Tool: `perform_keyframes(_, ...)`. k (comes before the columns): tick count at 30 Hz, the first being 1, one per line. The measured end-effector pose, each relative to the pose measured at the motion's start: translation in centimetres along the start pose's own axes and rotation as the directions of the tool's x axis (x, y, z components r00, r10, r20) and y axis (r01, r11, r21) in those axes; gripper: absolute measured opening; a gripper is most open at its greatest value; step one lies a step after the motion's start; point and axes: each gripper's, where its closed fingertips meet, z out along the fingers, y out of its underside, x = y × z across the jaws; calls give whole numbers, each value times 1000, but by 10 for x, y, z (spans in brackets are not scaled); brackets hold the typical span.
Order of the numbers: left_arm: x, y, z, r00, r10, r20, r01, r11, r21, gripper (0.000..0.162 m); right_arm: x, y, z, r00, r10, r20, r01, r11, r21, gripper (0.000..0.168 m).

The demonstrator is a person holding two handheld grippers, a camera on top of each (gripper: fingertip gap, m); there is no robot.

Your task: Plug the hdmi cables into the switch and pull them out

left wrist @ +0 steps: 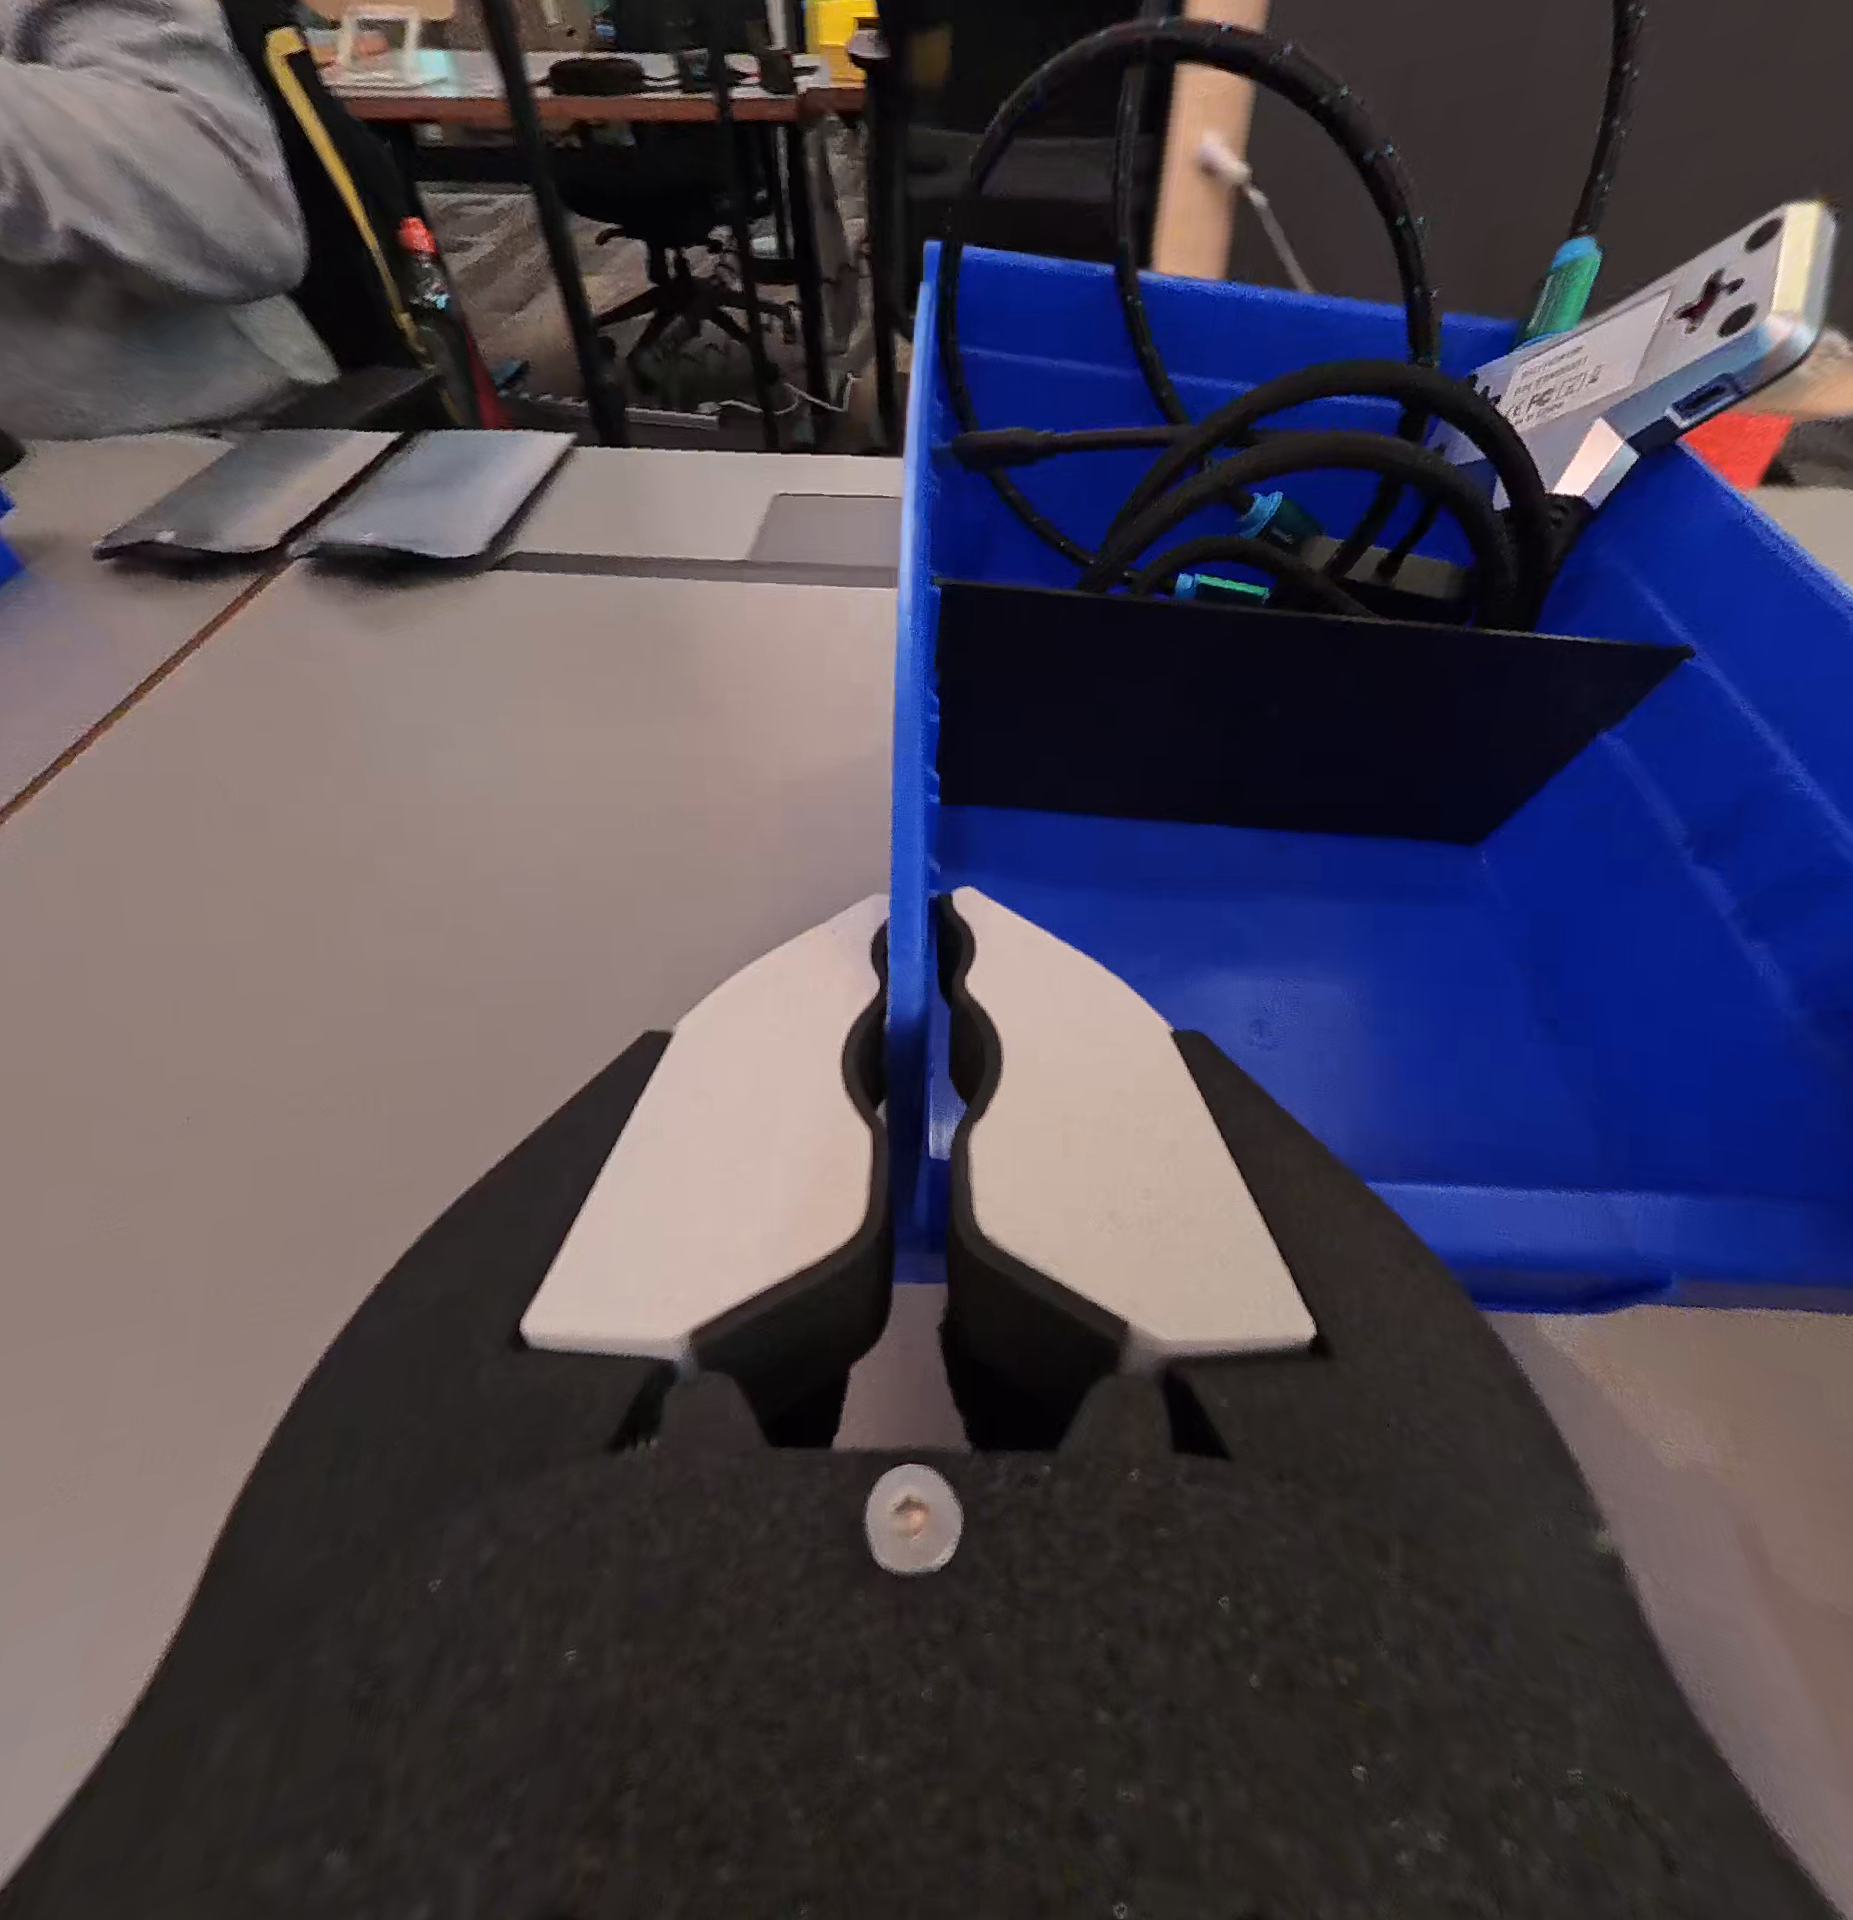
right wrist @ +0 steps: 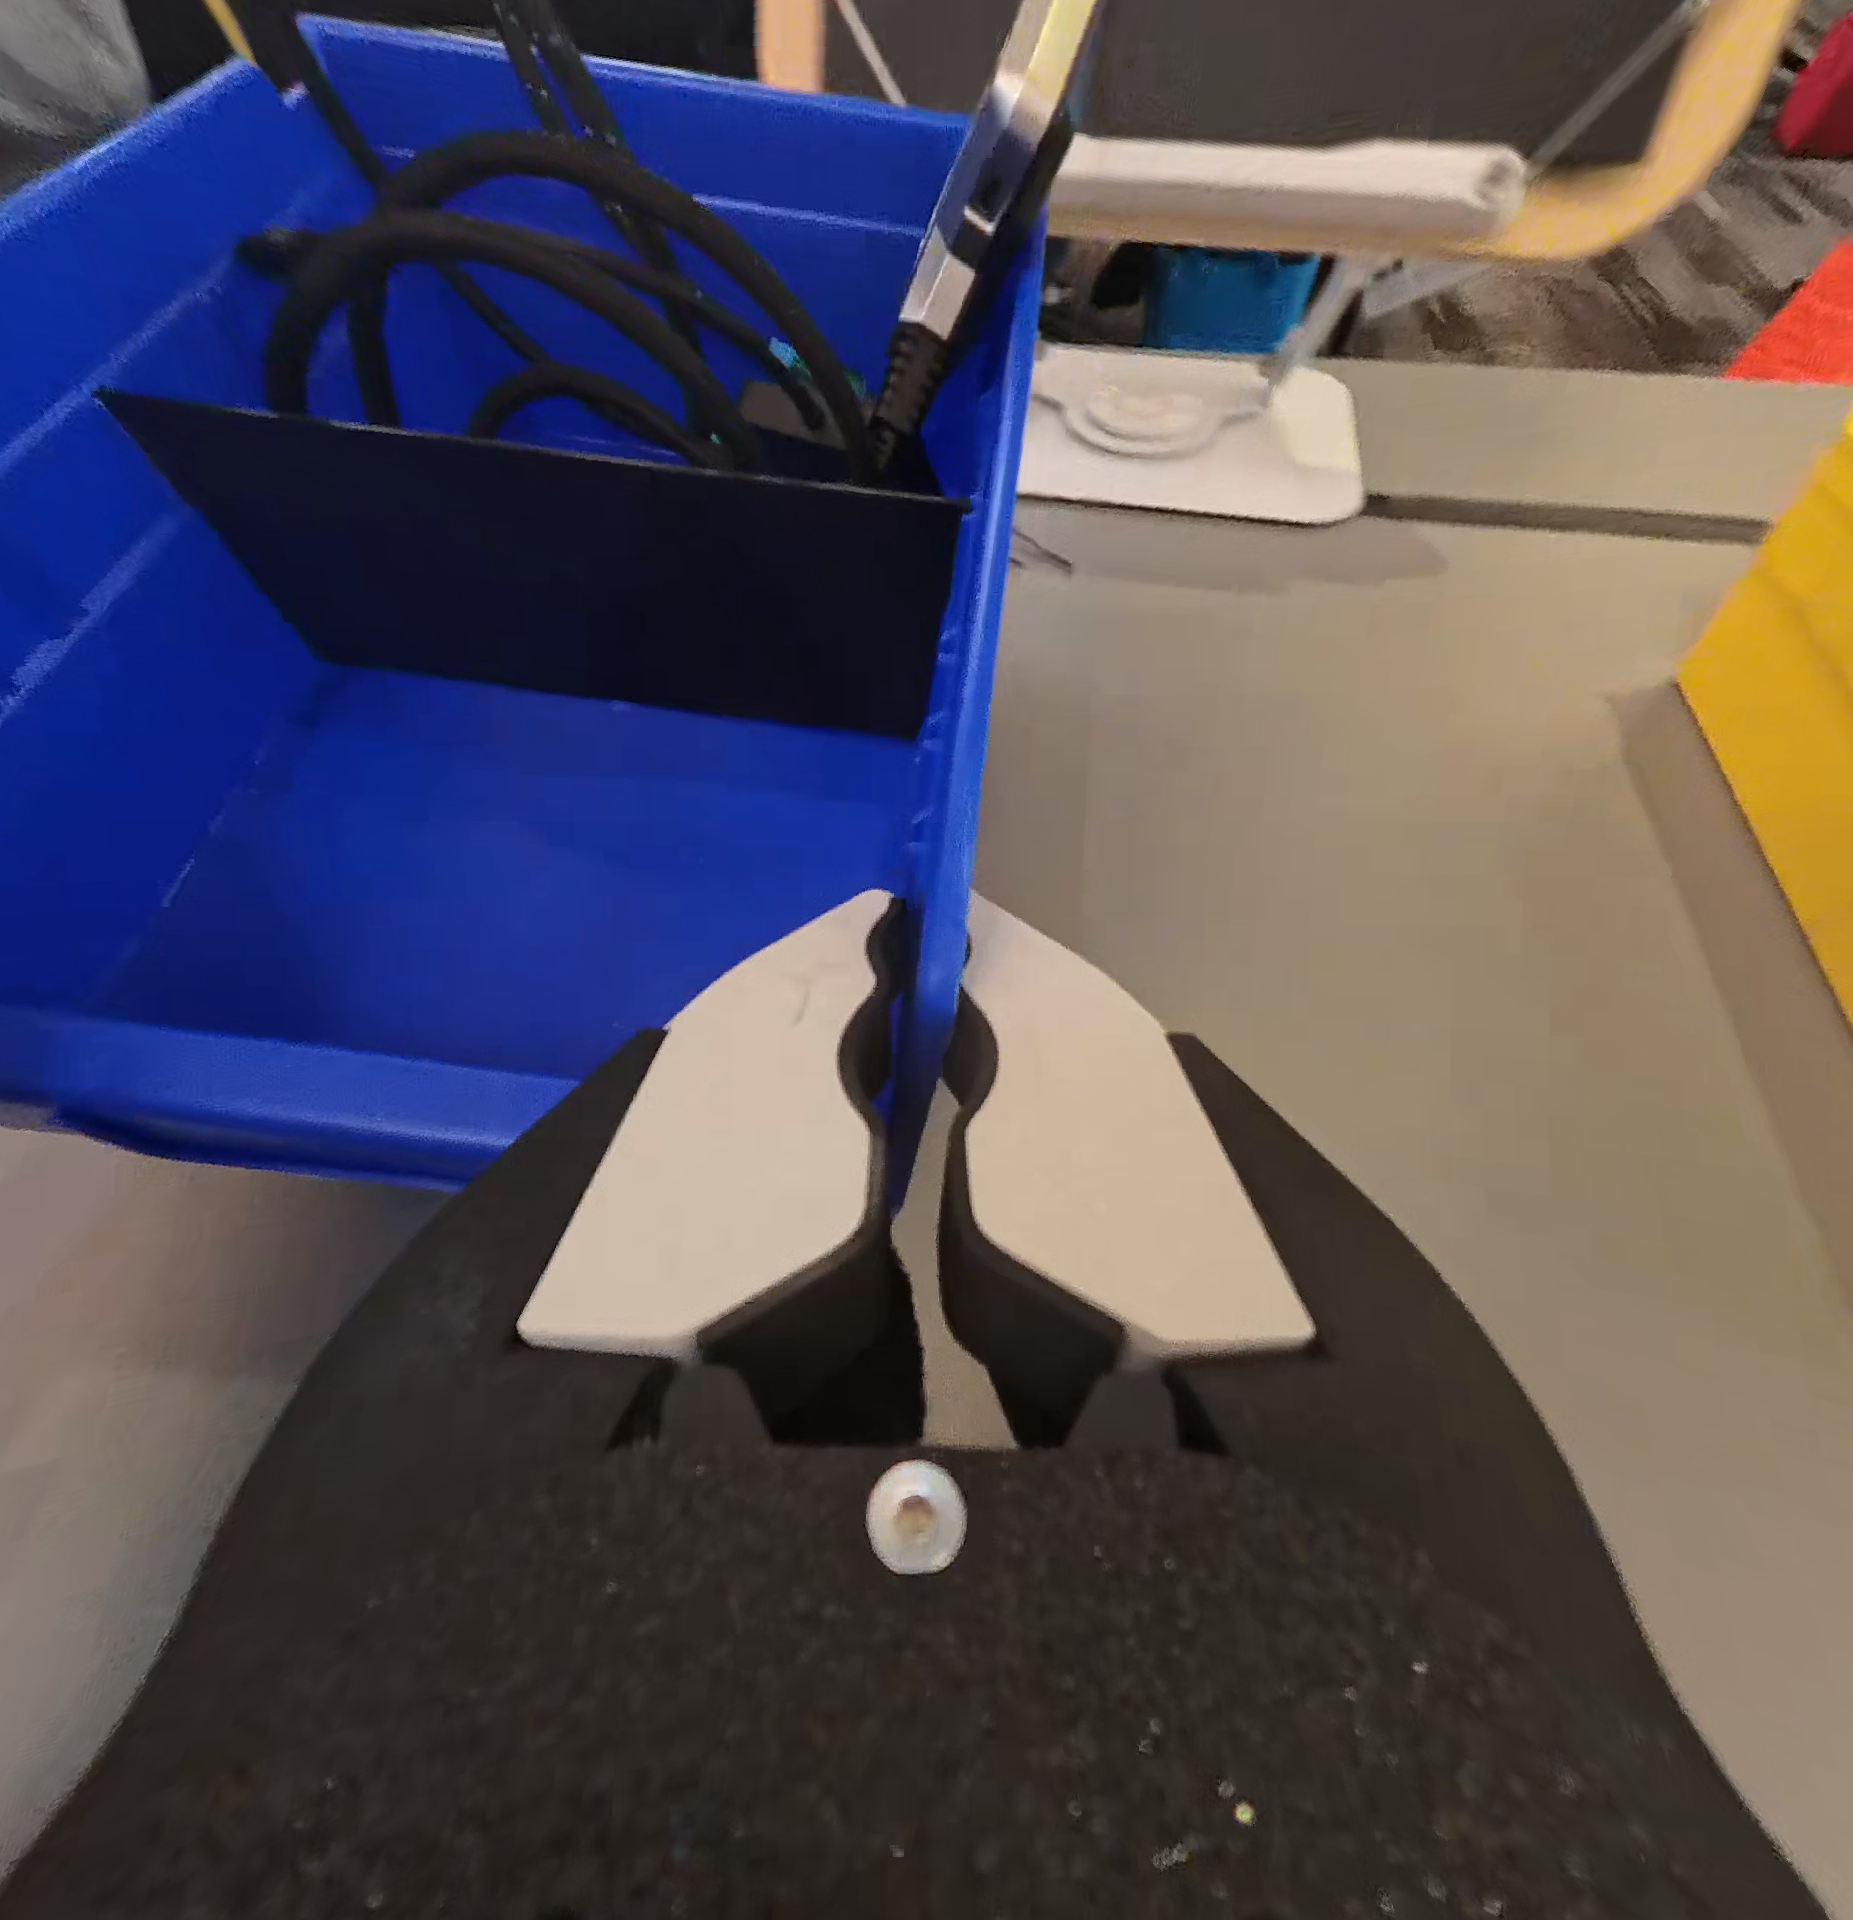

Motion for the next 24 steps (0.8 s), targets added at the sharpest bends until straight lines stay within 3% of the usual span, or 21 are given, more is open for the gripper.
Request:
perform_keyframes(6, -89, -7, 2, 992, -95, 88, 92, 995, 42, 4, -89, -6, 21, 996, -24, 88, 28, 999, -42, 4)
perform_keyframes(10, -134, 28, 22, 990, -94, 102, 104, 990, -92, 3, -135, 16, 39, 991, -63, 120, 74, 994, -86, 4)
perform_keyframes(15, -143, 53, 27, 990, -131, 43, 137, 971, -194, 7, -149, 31, 43, 989, -30, 147, 44, 995, -91, 7)
perform_keyframes(18, -144, 52, 28, 987, -157, 24, 159, 970, -186, 6, -151, 31, 42, 983, -102, 154, 117, 989, -92, 8)
perform_keyframes(22, -147, 52, 24, 992, -126, 30, 129, 972, -194, 8, -156, 38, 30, 930, -209, 303, 249, 963, -101, 13)
perform_keyframes(24, -150, 45, 16, 992, -114, 51, 121, 979, -163, 9, -153, 41, 9, 876, -257, 408, 304, 951, -54, 30)
